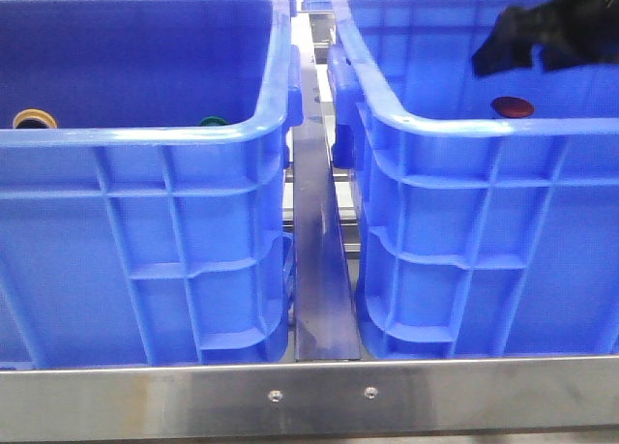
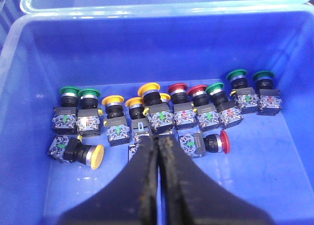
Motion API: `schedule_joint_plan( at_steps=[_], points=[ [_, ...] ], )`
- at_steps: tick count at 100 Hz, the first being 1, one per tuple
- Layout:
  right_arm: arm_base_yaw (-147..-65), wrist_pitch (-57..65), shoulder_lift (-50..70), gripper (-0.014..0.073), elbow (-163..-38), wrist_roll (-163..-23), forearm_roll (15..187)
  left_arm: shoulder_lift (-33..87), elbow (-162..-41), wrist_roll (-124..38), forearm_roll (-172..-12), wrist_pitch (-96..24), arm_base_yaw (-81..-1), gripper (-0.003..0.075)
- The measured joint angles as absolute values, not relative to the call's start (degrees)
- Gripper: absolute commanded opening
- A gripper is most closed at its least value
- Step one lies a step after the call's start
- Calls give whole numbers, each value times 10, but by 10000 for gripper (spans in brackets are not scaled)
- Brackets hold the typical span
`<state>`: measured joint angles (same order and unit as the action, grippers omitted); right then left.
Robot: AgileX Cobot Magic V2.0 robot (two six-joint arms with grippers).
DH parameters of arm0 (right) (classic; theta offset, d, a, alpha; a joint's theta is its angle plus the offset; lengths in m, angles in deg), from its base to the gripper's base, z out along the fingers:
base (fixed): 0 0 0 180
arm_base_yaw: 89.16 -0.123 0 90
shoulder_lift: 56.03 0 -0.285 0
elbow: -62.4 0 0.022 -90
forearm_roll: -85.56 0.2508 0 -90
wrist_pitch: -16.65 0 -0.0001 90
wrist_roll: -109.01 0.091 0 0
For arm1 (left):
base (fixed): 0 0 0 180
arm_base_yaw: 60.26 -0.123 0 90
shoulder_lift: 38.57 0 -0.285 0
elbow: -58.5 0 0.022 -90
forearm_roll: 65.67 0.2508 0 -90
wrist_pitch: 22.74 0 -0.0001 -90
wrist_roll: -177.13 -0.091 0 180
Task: Pick red and yellow buttons and place in box
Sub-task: 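Lower the red button into the empty bin and open the right gripper, then lower the left gripper toward a yellow-capped button in the button bin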
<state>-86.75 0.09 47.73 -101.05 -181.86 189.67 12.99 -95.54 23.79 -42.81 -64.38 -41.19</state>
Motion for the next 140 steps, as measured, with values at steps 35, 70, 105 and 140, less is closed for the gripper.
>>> schedule_joint_plan(
  at_steps=[35,70,105,140],
  points=[
    [-868,62,251,653,-881,-1775,1897,130,-955,238,-428,-644,-412,-20],
    [-868,86,10,653,-771,-1749,1898,130,-955,238,-428,-644,-412,-20],
    [-868,136,-158,359,-720,-1742,1899,130,-955,238,-428,-644,-412,-20],
    [-868,138,-178,-68,-720,-1741,1900,130,-955,238,-431,-644,-412,44]
  ],
)
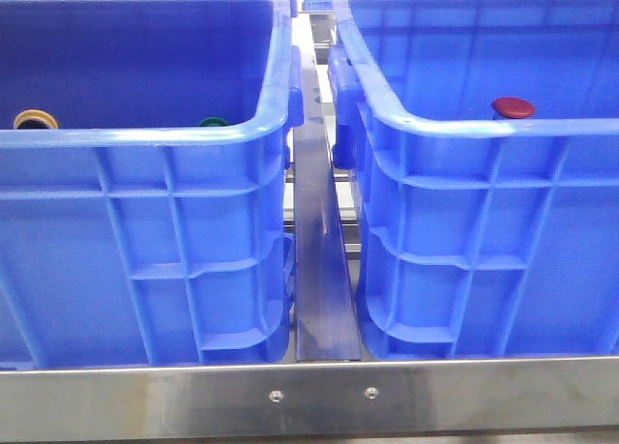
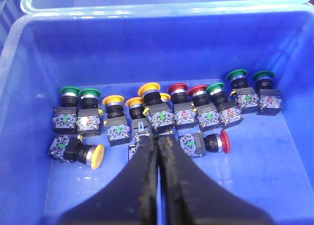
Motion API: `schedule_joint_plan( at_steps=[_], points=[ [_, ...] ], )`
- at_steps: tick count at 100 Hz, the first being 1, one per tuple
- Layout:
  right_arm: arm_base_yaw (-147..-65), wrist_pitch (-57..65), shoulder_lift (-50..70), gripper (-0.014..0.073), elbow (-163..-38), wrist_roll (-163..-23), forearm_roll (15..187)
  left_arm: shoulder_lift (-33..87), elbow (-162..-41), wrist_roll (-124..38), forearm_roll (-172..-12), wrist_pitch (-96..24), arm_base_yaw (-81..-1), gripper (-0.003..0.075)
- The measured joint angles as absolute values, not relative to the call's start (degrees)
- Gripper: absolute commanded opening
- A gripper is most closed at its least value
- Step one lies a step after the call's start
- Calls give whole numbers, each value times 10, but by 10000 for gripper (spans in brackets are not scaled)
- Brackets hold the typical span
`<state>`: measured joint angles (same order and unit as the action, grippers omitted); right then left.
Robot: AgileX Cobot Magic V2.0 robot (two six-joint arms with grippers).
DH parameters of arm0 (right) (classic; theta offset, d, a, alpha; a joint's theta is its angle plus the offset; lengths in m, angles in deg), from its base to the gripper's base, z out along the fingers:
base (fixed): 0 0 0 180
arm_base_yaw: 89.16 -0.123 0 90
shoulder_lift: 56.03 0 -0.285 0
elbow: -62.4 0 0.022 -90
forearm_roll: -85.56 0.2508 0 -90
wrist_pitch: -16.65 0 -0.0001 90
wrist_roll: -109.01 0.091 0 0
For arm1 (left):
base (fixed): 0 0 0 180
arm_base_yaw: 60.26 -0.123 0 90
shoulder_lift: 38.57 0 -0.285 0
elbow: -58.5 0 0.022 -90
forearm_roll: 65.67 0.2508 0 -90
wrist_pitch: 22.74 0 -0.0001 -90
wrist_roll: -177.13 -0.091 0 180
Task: Pick red and yellow buttons and place in box
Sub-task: 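Lower the left gripper toward a yellow-capped button in the button bin, then grasp the yellow-capped push button with the left gripper and lift it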
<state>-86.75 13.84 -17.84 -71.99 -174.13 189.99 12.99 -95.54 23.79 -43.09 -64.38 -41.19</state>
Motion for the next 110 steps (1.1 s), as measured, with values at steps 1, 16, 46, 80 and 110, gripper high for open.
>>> schedule_joint_plan(
  at_steps=[1,16,46,80,110],
  points=[
    [-868,138,-178,-68,-720,-1741,1900,130,-955,238,-431,-644,-412,51],
    [-868,138,-178,-68,-720,-1741,1900,130,-955,238,-439,-642,-412,306],
    [-868,138,-178,-68,-720,-1741,1900,168,-955,237,-448,-617,-412,610],
    [-868,138,-178,-68,-720,-1741,1900,352,-1031,237,-454,-612,-412,610],
    [-868,138,-178,-68,-720,-1741,1900,535,-1143,238,-443,-645,-428,609]
  ],
)
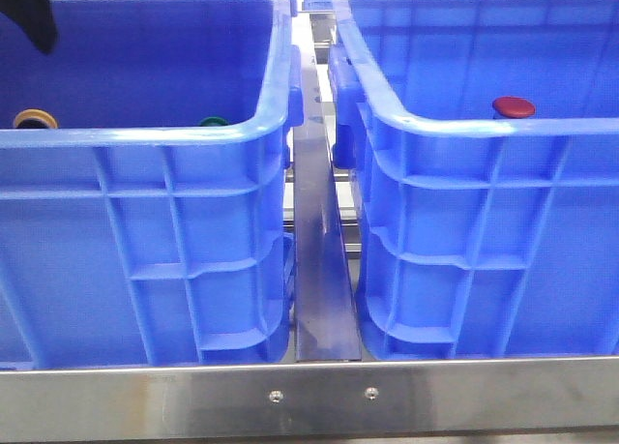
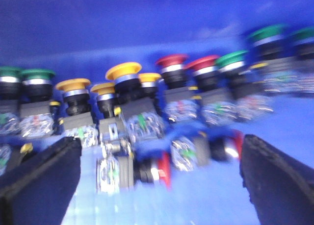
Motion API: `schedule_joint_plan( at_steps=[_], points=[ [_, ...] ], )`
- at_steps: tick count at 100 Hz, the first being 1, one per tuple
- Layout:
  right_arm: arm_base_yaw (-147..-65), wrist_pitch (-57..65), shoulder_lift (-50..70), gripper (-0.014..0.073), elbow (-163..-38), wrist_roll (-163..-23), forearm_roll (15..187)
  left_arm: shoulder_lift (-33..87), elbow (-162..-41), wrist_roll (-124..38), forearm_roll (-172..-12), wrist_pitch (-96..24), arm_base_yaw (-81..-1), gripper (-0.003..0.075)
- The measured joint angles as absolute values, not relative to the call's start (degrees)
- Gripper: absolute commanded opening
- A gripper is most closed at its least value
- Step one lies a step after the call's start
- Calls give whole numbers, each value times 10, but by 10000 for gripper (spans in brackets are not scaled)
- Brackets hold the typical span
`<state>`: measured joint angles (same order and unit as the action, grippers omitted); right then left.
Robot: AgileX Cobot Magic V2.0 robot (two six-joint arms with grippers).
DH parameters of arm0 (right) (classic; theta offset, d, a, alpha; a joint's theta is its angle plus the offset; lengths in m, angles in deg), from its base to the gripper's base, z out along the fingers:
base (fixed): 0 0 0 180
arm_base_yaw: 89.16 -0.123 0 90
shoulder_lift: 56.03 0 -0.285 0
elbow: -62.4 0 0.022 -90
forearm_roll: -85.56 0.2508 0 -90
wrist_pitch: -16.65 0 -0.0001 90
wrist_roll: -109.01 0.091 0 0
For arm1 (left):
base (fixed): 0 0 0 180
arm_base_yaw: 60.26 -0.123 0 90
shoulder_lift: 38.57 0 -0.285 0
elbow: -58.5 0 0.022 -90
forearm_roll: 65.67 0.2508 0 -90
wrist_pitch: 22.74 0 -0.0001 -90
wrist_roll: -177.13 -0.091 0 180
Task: Pick red and yellow buttons and place in box
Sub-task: 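Grasp the yellow-capped push button with the left gripper and lift it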
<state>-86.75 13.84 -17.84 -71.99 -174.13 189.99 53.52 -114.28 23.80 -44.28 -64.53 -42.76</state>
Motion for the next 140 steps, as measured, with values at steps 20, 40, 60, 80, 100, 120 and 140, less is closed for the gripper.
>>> schedule_joint_plan(
  at_steps=[20,40,60,80,100,120,140],
  points=[
    [-868,138,-178,-68,-720,-1741,1900,590,-1172,260,-432,-654,-451,610],
    [-868,138,-178,-68,-720,-1741,1900,608,-1174,264,-429,-640,-457,609],
    [-868,138,-178,-68,-720,-1741,1900,640,-1175,265,-429,-629,-461,609],
    [-868,137,-178,-68,-720,-1741,1900,679,-1175,265,-429,-619,-470,608],
    [-868,137,-178,-68,-720,-1741,1900,701,-1175,265,-429,-614,-470,541],
    [-868,137,-178,-68,-720,-1741,1900,701,-1176,265,-429,-612,-470,278],
    [-868,137,-178,-68,-720,-1741,1900,701,-1177,265,-425,-612,-470,-22]
  ],
)
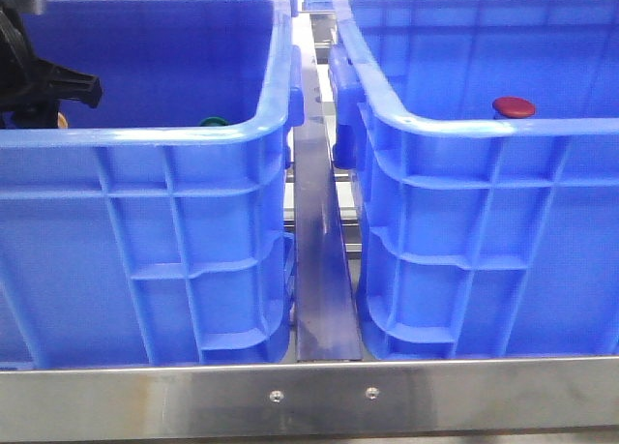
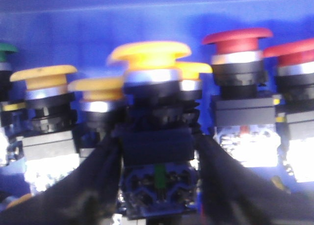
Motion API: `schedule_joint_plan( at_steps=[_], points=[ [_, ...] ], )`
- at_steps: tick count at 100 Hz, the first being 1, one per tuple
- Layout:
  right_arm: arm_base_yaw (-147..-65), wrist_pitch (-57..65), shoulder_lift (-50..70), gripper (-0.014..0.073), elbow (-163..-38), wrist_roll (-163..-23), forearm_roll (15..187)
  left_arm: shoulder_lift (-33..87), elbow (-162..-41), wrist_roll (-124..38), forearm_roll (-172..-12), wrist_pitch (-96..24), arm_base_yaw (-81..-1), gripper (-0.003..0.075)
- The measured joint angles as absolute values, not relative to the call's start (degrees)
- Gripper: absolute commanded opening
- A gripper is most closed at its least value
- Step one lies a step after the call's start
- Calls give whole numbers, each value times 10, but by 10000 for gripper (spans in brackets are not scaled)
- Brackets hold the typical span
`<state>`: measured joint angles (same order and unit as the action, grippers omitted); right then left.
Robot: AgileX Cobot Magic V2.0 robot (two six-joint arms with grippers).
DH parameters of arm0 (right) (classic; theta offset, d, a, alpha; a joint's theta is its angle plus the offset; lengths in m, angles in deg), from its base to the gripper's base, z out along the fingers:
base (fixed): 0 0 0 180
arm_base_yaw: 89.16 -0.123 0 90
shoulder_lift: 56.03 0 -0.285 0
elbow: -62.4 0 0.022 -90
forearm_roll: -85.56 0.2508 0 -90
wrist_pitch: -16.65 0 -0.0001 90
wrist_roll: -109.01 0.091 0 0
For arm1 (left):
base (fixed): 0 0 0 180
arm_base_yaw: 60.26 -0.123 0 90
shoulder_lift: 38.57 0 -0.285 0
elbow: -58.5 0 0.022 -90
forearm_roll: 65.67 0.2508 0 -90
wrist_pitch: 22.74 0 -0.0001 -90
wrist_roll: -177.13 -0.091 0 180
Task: Pick red and yellow buttons and place in box
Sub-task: 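Grasp the yellow-capped push button with the left gripper and lift it, then bring the yellow button to the right gripper and close it on the button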
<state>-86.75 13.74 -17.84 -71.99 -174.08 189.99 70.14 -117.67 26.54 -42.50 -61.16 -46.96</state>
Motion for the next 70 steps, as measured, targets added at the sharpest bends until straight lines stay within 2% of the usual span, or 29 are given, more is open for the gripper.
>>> schedule_joint_plan(
  at_steps=[20,36,70],
  points=[
    [-868,137,-178,-68,-720,-1741,1900,688,-1177,258,-418,-614,-465,-20],
    [-868,137,-178,-68,-720,-1741,1900,629,-1174,236,-415,-630,-435,-20],
    [-868,137,-178,-68,-720,-1741,1900,458,-1158,211,-417,-669,-268,-20]
  ],
)
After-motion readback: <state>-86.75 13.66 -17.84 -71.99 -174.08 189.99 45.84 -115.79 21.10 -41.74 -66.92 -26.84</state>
